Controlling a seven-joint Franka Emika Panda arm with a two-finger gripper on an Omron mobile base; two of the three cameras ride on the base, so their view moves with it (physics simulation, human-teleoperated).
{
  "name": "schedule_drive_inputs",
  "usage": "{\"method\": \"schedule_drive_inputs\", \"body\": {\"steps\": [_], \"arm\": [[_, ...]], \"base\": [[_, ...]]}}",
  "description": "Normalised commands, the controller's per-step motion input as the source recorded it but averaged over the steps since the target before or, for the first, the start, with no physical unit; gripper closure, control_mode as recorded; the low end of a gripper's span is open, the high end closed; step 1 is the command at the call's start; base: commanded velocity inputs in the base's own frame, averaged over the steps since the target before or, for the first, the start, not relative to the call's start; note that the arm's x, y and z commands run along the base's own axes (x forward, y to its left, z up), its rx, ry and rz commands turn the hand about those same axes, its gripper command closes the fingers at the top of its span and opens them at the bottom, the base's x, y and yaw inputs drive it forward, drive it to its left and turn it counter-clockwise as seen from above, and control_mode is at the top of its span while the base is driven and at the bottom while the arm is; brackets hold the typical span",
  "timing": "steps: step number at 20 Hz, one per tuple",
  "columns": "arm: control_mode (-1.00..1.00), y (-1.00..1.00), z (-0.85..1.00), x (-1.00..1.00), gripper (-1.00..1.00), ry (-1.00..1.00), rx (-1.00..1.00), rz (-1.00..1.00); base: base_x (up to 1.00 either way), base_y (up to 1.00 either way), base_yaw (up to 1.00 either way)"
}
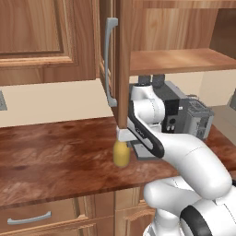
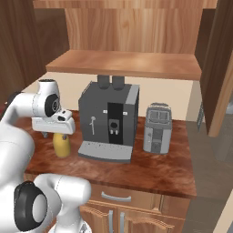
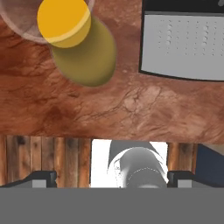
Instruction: There is a tray on the dining counter. Grab the cup, mug, and pitcher and place them on the tray. The pitcher may be placed next to the tray if it cannot fit the tray.
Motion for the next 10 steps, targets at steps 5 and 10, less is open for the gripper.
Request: {"method": "schedule_drive_inputs", "body": {"steps": [5, 10], "arm": [[-1.0, 0.0, -0.02, 0.03, -1.0, 0.0, 0.0, 0.0], [-1.0, 0.0, -0.25, 0.02, -1.0, -0.01, 0.0, 0.0]], "base": [[0.0, 0.0, 0.0], [0.0, 0.0, 0.0]]}}
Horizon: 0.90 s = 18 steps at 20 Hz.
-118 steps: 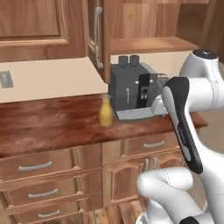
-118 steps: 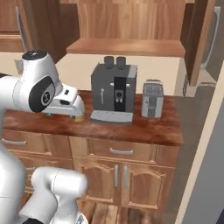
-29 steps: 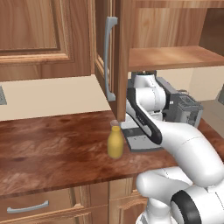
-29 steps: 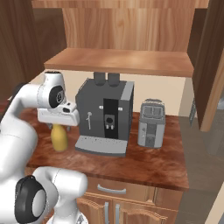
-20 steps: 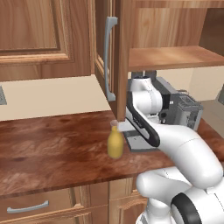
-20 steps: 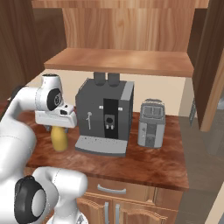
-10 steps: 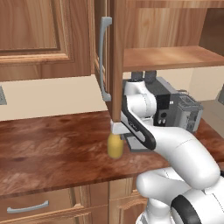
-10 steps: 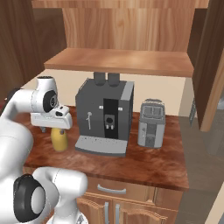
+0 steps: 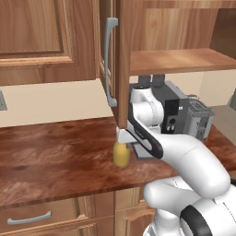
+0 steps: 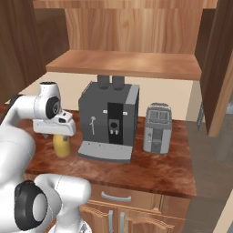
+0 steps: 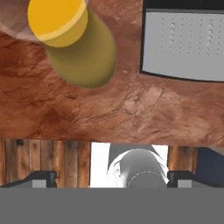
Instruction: There is a tray on the dining counter. Grab the cup, mug, and pitcher and place them on the tray. The pitcher may be placed next to the tray if it cannot fit the tray.
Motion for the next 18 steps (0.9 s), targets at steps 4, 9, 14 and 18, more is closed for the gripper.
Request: {"method": "schedule_drive_inputs", "body": {"steps": [4, 9, 14, 18], "arm": [[-1.0, 0.0, -0.3, 0.0, -1.0, -0.01, 0.0, 0.0], [-1.0, 0.01, -0.05, 0.03, -1.0, 0.0, 0.0, 0.0], [-1.0, 0.21, 0.0, 0.01, -1.0, 0.0, 0.0, 0.01], [-1.0, 0.19, 0.0, 0.11, -1.0, 0.0, 0.0, 0.02]], "base": [[0.0, 0.0, 0.0], [0.0, 0.0, 0.0], [0.0, 0.0, 0.0], [0.0, 0.0, 0.0]]}}
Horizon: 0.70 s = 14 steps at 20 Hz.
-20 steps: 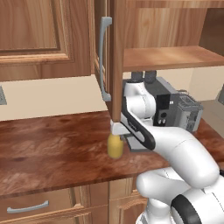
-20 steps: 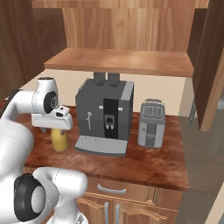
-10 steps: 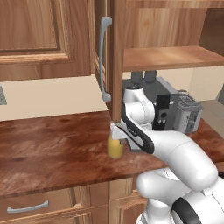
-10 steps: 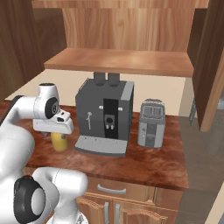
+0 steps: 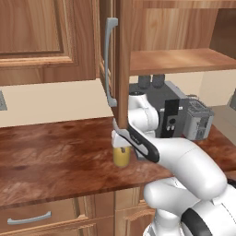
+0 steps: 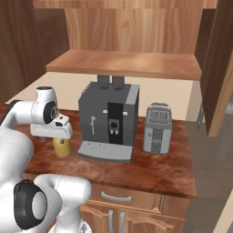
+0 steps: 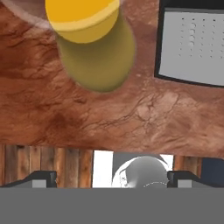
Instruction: There is a tray on the dining counter. Grab the cup, mug, and pitcher and place them on the tray. The pitcher may be placed next to the tray if it cannot fit the tray.
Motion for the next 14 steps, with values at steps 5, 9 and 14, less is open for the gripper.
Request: {"method": "schedule_drive_inputs", "body": {"steps": [5, 9, 14], "arm": [[-1.0, 0.04, 0.0, 0.23, -1.0, -0.05, 0.0, 0.01], [-1.0, 0.0, 0.0, 0.13, -1.0, -0.08, 0.0, 0.0], [-1.0, 0.0, 0.0, 0.09, -1.0, -0.07, 0.0, 0.0]], "base": [[0.0, 0.0, 0.0], [0.0, 0.0, 0.0], [0.0, 0.0, 0.0]]}}
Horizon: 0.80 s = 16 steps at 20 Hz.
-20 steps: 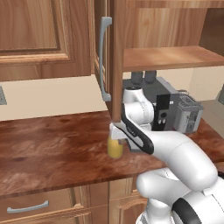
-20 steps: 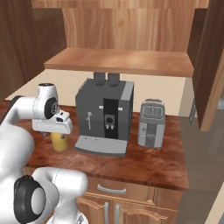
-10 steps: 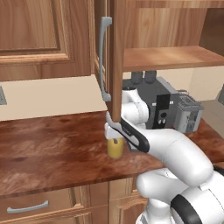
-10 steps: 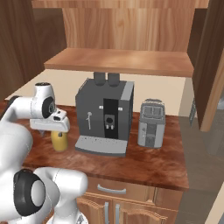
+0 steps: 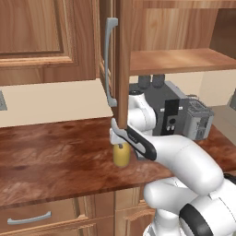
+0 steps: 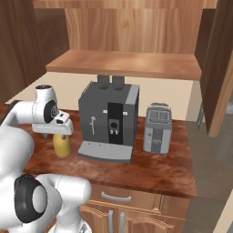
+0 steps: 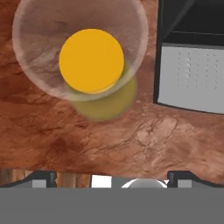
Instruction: There is a tray on the dining counter. Grab the cup, mug, and pitcher and place them on the tray. The pitcher may be placed next to the tray if it cannot fit the tray.
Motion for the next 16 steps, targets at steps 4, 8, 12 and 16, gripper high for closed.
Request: {"method": "schedule_drive_inputs", "body": {"steps": [4, 8, 12, 16], "arm": [[-1.0, 0.0, 0.0, 0.15, -1.0, -0.01, 0.0, 0.0], [-1.0, 0.0, 0.0, 0.04, -1.0, -0.09, 0.0, 0.0], [-1.0, 0.0, 0.0, 0.0, -1.0, -0.16, 0.03, 0.0], [-1.0, 0.0, 0.0, 0.0, -1.0, -0.13, 0.06, 0.0]], "base": [[0.0, 0.0, 0.0], [0.0, 0.0, 0.0], [0.0, 0.0, 0.0], [0.0, 0.0, 0.0]]}}
